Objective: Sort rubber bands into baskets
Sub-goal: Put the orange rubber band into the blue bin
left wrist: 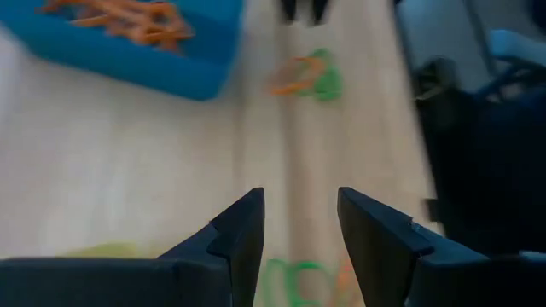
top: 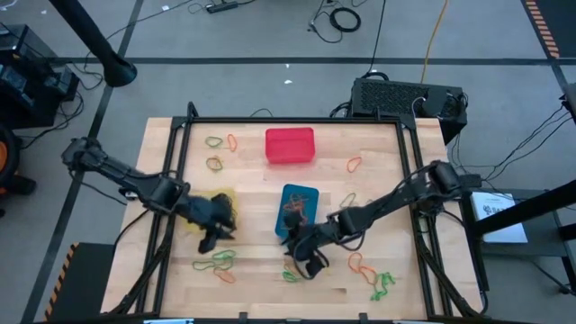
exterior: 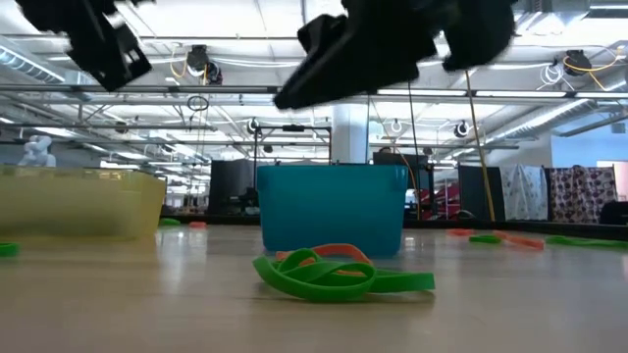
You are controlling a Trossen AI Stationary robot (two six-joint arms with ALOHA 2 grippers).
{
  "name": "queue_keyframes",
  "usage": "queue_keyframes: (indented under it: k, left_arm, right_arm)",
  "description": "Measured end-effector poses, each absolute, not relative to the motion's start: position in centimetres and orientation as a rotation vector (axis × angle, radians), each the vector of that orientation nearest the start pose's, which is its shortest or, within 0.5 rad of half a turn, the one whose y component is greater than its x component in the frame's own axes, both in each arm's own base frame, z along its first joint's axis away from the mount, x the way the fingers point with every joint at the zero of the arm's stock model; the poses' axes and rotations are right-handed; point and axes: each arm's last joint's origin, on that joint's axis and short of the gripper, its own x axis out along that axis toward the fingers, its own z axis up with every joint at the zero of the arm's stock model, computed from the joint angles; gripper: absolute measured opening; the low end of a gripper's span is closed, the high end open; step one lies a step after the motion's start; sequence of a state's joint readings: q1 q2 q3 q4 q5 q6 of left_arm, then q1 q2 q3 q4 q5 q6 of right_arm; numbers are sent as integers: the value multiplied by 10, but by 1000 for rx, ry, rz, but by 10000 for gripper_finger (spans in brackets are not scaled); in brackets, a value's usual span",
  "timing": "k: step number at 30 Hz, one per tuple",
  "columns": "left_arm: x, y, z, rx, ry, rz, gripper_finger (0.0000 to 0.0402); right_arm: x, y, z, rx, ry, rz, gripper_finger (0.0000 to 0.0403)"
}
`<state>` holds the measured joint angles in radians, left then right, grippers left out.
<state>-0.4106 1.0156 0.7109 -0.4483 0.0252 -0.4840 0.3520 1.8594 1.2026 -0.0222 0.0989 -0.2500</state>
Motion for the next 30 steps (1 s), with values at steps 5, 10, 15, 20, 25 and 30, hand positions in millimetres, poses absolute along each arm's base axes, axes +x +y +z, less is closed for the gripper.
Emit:
queue_keyframes:
  k: [5, 10, 15, 20, 25, 30]
  left_arm:
    - [183, -98, 246, -275, 790, -258, 157]
    - [185, -100, 243, -248, 790, -218, 157]
    - [187, -100, 240, -243, 804, -209, 157]
    - [189, -101, 237, -238, 813, -204, 157]
    - [191, -103, 233, -231, 830, -199, 157]
    - [193, -103, 231, -226, 843, -195, 157]
  right_arm:
    - [373, 150, 186, -399, 653, 385, 128]
    - [372, 165, 171, -382, 667, 492, 128]
    - [371, 170, 153, -507, 697, 549, 128]
    - [367, 171, 150, -824, 652, 684, 128]
    - [360, 172, 145, -1113, 644, 800, 128]
    - [362, 171, 146, -1239, 657, 706, 128]
